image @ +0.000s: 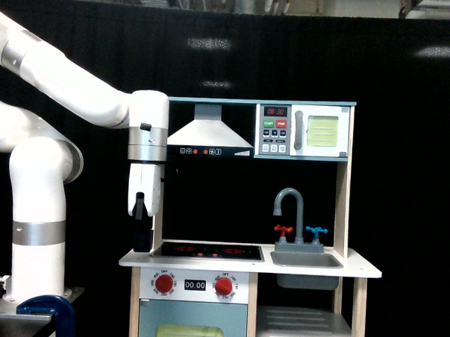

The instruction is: Turn on the faucet

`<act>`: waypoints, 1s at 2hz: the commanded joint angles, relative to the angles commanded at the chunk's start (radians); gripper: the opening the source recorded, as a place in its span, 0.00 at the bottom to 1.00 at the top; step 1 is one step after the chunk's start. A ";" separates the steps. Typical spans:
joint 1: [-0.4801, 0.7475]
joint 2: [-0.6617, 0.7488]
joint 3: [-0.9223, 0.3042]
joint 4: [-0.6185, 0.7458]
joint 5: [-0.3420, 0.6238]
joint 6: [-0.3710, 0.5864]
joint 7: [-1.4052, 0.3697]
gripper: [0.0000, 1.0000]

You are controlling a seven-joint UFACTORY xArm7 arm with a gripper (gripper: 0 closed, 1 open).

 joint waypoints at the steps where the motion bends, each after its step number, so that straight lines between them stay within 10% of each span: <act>1: 0.009 -0.005 -0.007 -0.007 -0.004 -0.037 -0.019 0.00; 2: 0.039 0.078 0.017 0.023 0.004 -0.055 -0.004 1.00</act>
